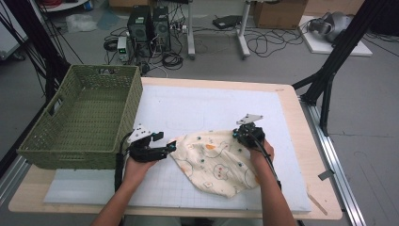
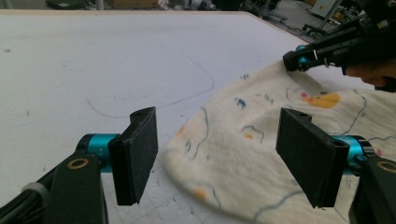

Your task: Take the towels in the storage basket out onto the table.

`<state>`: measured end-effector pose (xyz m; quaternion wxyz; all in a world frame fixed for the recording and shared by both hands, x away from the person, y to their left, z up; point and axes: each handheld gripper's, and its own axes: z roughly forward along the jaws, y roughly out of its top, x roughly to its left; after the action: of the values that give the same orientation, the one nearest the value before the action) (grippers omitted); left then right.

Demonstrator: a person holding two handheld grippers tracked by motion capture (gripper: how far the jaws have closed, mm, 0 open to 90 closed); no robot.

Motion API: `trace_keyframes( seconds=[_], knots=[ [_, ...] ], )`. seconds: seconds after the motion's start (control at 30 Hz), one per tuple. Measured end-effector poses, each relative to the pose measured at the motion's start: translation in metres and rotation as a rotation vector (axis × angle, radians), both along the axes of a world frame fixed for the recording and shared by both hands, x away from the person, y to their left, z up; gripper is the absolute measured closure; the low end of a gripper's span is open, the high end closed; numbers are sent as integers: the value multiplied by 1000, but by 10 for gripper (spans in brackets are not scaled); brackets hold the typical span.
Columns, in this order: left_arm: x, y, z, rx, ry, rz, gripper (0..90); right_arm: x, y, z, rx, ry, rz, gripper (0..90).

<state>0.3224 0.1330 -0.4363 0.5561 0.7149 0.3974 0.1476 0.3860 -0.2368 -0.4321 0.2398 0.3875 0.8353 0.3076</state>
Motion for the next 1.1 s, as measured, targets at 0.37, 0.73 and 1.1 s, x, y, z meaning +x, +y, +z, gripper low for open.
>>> trace_keyframes(
  seconds=[0.37, 0.73, 1.1],
  knots=[
    [1, -3, -5, 14, 37, -16, 328, 25, -28, 15, -54, -148, -342, 873],
    [3, -12, -10, 39, 85, -27, 370, -9, -41, 33, 116, -138, -233, 468],
    [16, -62, -7, 113, 135, -46, 339, -84, -65, 36, 119, -195, -123, 456]
  ],
)
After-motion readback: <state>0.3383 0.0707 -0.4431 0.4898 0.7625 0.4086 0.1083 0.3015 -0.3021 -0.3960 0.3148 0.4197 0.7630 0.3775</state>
